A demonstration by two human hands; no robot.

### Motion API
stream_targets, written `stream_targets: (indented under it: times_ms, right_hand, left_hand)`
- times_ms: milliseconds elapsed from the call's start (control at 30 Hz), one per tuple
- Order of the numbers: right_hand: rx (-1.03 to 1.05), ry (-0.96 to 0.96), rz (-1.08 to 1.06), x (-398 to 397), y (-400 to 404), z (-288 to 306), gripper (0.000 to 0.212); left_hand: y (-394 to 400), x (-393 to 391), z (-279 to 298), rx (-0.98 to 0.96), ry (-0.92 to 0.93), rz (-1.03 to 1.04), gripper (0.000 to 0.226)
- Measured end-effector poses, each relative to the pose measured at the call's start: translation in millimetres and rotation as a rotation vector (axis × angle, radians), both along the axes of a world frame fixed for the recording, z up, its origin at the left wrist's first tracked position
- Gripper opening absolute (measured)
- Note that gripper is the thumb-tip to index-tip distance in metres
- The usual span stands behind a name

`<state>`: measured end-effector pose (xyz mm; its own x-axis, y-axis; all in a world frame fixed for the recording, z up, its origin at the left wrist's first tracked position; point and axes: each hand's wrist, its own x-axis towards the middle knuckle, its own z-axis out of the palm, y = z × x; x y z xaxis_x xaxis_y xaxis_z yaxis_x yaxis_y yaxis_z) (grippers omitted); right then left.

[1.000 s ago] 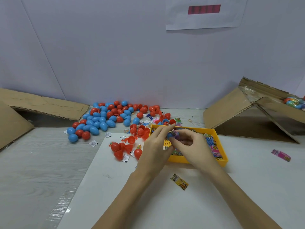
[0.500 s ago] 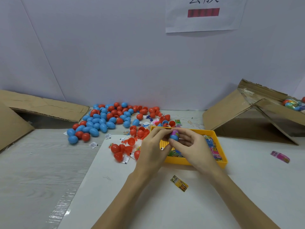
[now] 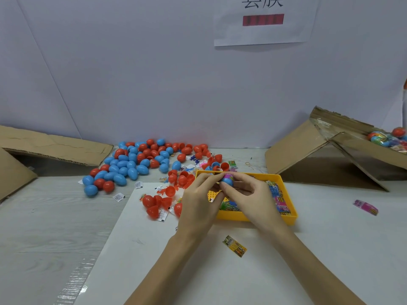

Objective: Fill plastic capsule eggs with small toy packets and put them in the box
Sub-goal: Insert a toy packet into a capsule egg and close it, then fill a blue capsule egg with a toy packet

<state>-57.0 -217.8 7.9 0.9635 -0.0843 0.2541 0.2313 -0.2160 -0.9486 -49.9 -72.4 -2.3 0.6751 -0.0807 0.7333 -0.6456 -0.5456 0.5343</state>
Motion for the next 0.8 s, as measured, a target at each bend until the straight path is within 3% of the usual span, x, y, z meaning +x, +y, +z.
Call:
stream_targets:
  times_ms: [133, 233, 300, 400, 467, 533, 633, 800]
  right_hand:
    - [-0.116, 0.066, 0.007, 3, -8, 7, 0.024]
    - [0.050, 0.168, 0.001, 12, -19, 17, 0.026]
    - [0.331, 0.148, -0.006, 24, -38, 35, 0.024]
    - [0.980, -0.029, -0.068, 49, -82, 74, 0.021]
    - [1.213, -0.094, -0.138, 61, -109, 88, 0.025]
    - [1.163, 0.002, -0.129, 65, -117, 84, 0.024]
    - [0.958, 0.182, -0.003, 56, -102, 53, 0.040]
    - [0.822, 0.333, 0.139, 38, -60, 12, 0.025]
  left_hand:
    - [3, 4, -2, 0.046, 0.011, -0.026, 0.044]
    - [11, 9, -7, 0.129, 0.079, 0.006, 0.040]
    - [15, 13, -12, 0.160, 0.133, 0.036, 0.037]
    - [17, 16, -16, 0.180, 0.165, 0.049, 0.030]
    - [16, 17, -16, 0.205, 0.166, 0.046, 0.025]
    - [16, 18, -17, 0.219, 0.161, 0.044, 0.023]
    - [17, 20, -19, 0.229, 0.154, 0.048, 0.023]
    - [19, 18, -19, 0.264, 0.142, 0.082, 0.025]
